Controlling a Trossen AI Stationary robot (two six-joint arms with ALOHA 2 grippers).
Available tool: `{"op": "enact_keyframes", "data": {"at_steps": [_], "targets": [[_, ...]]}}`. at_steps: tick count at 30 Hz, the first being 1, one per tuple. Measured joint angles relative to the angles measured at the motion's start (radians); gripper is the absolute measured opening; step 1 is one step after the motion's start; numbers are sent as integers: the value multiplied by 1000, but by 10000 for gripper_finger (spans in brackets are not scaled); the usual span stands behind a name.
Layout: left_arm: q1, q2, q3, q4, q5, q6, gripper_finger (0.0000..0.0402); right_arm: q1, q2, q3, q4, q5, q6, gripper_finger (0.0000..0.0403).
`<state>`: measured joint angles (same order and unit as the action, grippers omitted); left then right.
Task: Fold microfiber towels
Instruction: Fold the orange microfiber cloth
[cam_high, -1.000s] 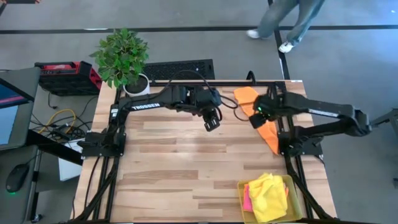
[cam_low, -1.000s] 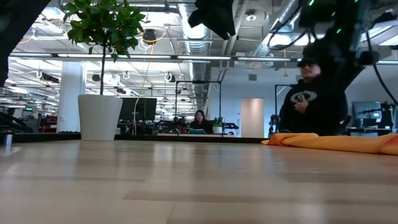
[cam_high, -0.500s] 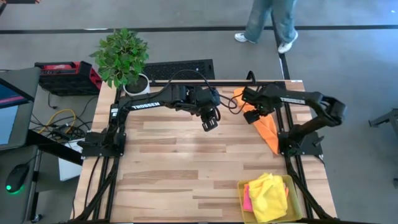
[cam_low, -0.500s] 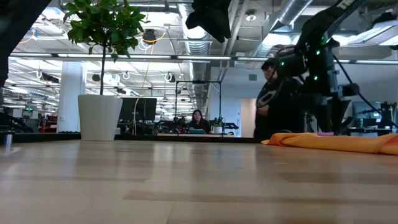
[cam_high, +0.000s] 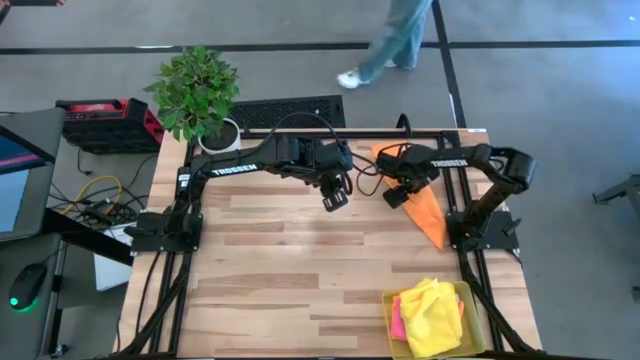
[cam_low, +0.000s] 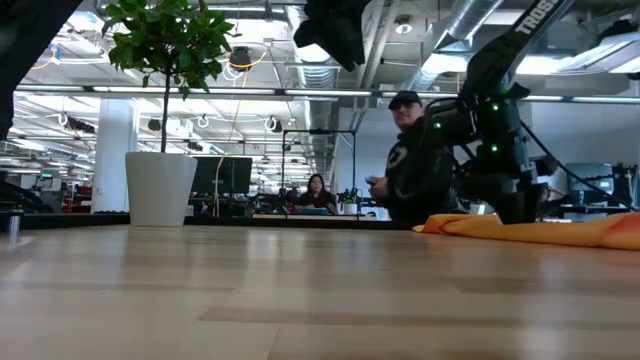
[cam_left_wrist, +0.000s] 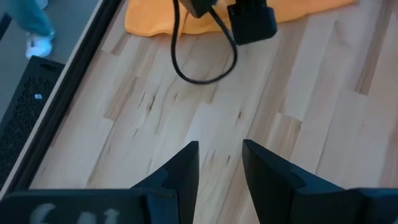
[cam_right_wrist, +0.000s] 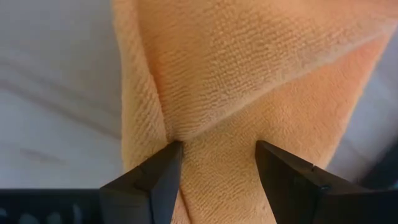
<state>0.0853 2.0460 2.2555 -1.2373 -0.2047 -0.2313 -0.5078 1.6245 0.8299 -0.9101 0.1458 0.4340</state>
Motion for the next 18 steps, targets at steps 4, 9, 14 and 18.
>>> {"op": "enact_keyframes", "data": {"at_steps": [4,9,14,18], "targets": [[-1,0,0,-27,0,-18,116,62,0,1,72,-35,10,230],[-3,0,0,-63,0,-26,116,135,-1,1,178,-75,12,230],[-12,0,0,-76,1,-43,116,207,0,1,315,-136,3,230],[-20,0,0,-86,1,-58,116,263,0,1,423,-172,1,230]]}}
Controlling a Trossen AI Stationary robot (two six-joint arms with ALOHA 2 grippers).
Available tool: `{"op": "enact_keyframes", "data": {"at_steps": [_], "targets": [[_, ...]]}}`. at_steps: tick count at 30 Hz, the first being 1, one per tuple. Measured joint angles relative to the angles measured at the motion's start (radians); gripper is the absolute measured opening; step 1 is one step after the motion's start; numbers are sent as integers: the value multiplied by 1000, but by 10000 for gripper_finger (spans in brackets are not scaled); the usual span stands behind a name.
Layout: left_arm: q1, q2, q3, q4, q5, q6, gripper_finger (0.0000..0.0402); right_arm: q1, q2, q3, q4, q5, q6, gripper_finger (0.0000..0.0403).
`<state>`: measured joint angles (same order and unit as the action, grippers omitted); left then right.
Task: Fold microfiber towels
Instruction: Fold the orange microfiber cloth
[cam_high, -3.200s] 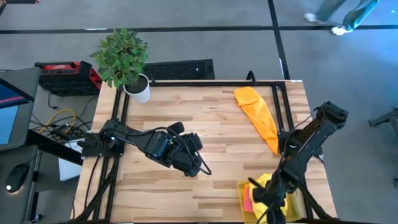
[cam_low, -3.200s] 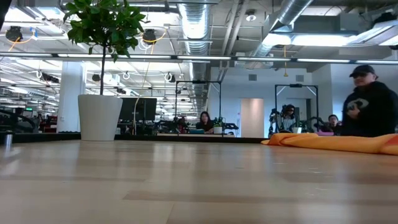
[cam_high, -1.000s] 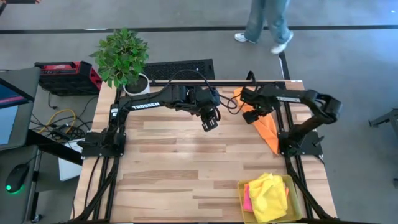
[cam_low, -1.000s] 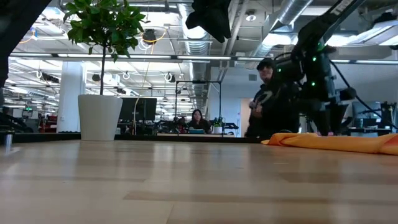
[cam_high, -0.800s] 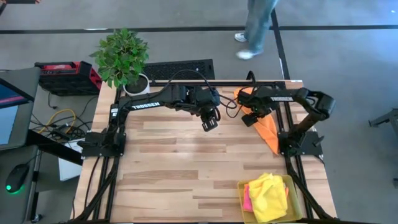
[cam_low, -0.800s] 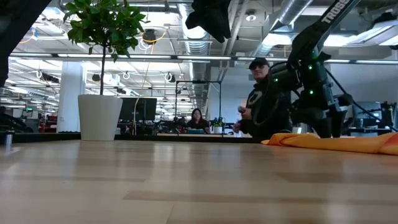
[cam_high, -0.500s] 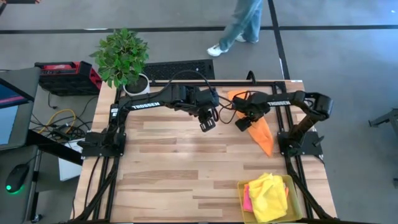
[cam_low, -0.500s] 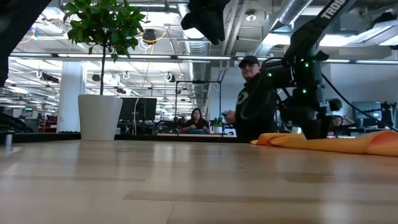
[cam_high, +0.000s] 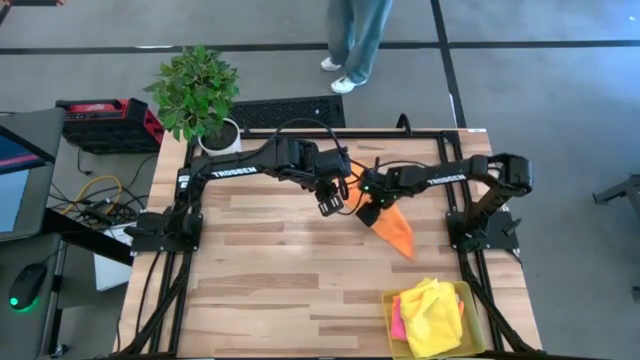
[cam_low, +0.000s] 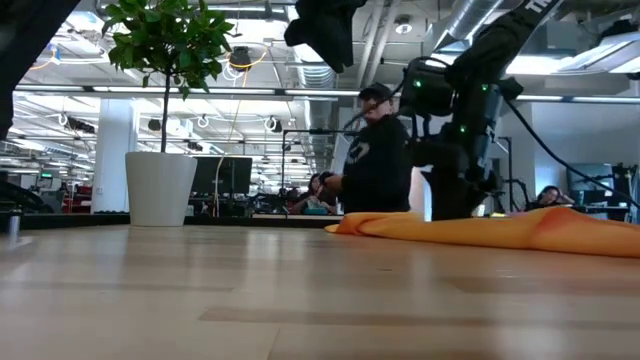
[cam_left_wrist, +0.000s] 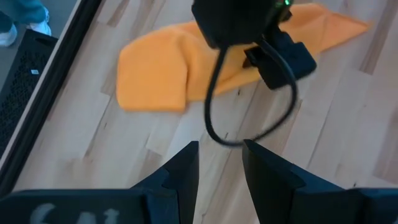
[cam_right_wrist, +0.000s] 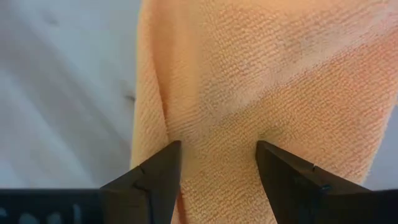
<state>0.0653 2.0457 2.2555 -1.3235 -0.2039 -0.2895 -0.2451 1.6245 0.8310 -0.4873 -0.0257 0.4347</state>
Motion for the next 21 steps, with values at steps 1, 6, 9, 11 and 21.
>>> {"op": "enact_keyframes", "data": {"at_steps": [1,6,9,11,21], "targets": [[-1,0,0,0,0,-3,116,11,0,0,18,-5,-7,230],[-8,0,0,0,0,-10,116,72,-50,26,-47,-4,-99,230],[-8,0,0,-15,0,-12,116,108,-141,37,-131,16,-147,230],[-8,0,0,-26,0,-12,116,128,-201,36,-189,25,-148,230],[-10,0,0,-34,0,-12,116,263,-389,-18,-397,32,-99,230]]}}
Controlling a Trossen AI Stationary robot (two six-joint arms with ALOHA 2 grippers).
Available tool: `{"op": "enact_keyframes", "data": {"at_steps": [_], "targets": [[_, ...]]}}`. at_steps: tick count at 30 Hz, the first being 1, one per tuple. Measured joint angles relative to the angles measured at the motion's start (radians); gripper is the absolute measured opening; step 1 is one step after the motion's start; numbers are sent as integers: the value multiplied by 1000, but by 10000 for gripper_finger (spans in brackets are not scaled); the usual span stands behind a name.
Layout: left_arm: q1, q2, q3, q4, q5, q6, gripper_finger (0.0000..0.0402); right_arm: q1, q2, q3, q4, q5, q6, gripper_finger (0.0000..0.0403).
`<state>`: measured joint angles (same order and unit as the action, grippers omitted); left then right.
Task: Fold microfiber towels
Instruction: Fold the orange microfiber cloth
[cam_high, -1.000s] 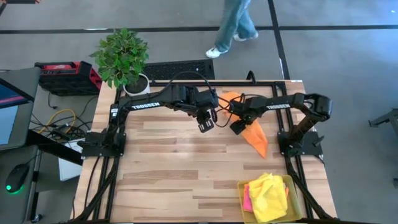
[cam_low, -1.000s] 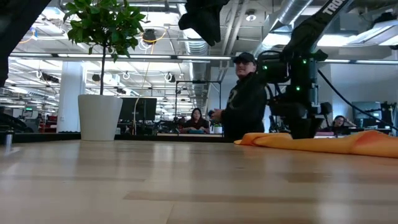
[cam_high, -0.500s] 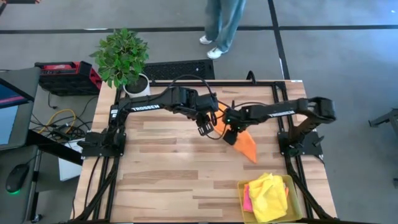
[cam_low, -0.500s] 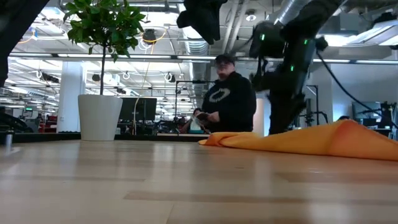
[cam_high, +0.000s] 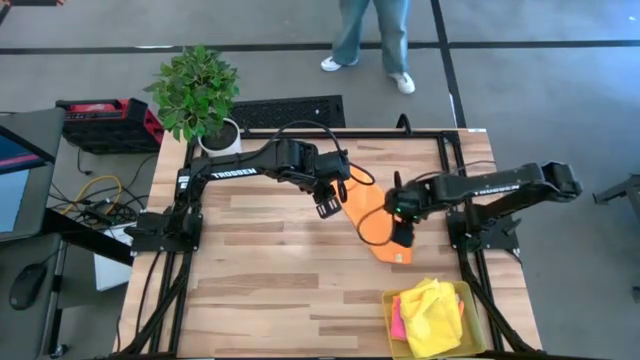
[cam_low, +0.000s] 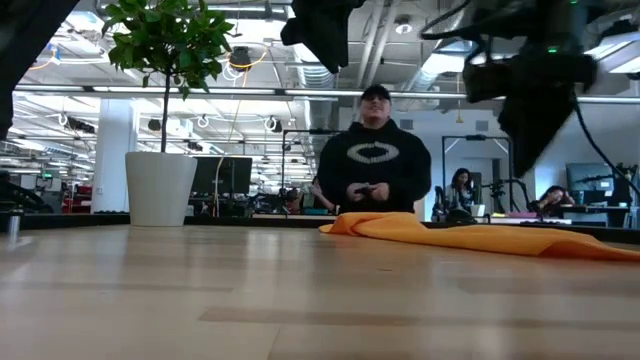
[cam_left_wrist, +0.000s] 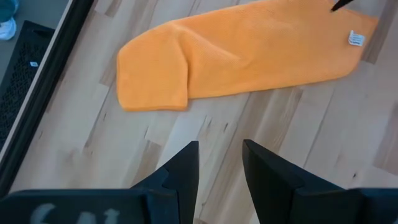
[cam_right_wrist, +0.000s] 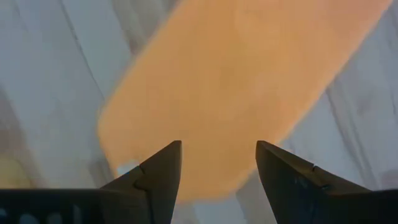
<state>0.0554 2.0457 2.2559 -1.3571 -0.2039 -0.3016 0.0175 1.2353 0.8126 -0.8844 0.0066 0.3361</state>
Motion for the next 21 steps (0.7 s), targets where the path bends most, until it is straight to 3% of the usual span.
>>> {"op": "enact_keyframes", "data": {"at_steps": [14,21], "targets": [[-2,0,0,-6,0,0,116,336,-30,-61,-72,-27,-209,230],[-2,0,0,-5,0,-3,116,394,19,-83,-35,-55,-218,230]]}}
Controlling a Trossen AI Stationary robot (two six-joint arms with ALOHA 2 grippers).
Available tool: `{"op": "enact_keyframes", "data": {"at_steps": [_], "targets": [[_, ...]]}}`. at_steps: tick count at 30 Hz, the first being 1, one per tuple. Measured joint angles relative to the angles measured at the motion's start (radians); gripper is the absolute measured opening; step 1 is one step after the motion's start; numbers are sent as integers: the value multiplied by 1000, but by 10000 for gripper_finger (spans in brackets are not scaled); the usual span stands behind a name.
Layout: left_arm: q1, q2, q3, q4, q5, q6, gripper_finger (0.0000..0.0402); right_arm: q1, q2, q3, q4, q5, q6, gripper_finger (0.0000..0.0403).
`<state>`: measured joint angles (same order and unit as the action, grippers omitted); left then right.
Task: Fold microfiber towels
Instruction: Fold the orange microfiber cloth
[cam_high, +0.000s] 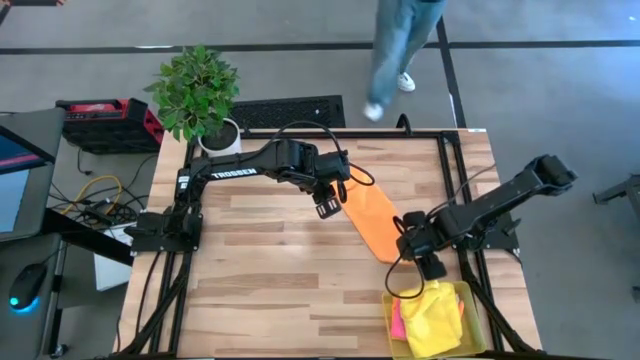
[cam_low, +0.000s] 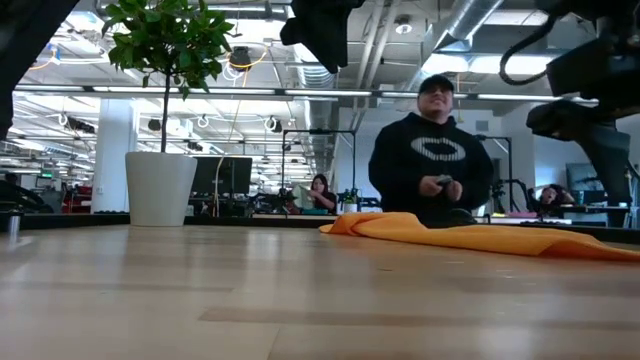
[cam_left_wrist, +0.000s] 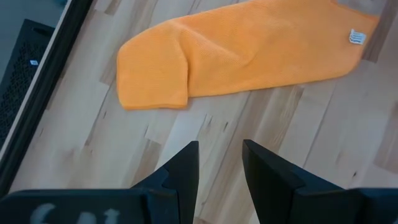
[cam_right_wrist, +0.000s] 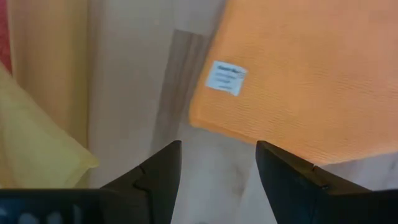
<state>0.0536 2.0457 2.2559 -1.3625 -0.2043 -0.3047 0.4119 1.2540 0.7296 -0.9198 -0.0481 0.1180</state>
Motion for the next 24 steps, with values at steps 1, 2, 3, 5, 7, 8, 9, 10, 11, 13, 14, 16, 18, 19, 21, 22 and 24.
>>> {"op": "enact_keyframes", "data": {"at_steps": [1,2,3,5,7,8,9,10,11,13,14,16,18,19,21,22,24], "targets": [[0,0,0,1,0,-2,116,4,8,0,3,-9,-9,230],[0,0,0,3,0,-2,116,9,19,0,9,-24,-15,230],[0,0,0,4,0,-3,116,12,35,0,14,-38,-20,230],[0,0,0,10,0,-3,116,14,70,0,25,-55,-20,230],[0,0,0,11,0,-3,116,14,103,0,36,-59,-14,230],[0,0,0,12,0,-3,116,13,119,0,41,-58,-14,230],[0,0,0,12,0,-3,116,13,134,0,48,-57,-14,230],[0,0,0,12,0,-3,116,13,147,0,61,-58,-14,230],[0,0,0,13,0,-3,116,11,158,0,77,-58,-14,230],[0,0,0,13,0,1,116,11,172,0,103,-58,-15,230],[0,0,0,13,0,5,116,11,180,0,118,-57,-18,230],[0,0,0,13,0,9,116,11,193,0,131,-44,-22,230],[0,0,0,13,0,10,116,11,209,1,129,-19,-22,230],[0,0,0,13,0,12,116,11,221,1,128,-14,-22,229],[0,0,0,13,0,17,116,11,244,1,125,-6,-22,225],[0,0,0,13,0,20,116,11,258,1,125,-6,-22,222],[0,0,0,13,0,26,116,11,285,3,122,-2,-22,213]]}}
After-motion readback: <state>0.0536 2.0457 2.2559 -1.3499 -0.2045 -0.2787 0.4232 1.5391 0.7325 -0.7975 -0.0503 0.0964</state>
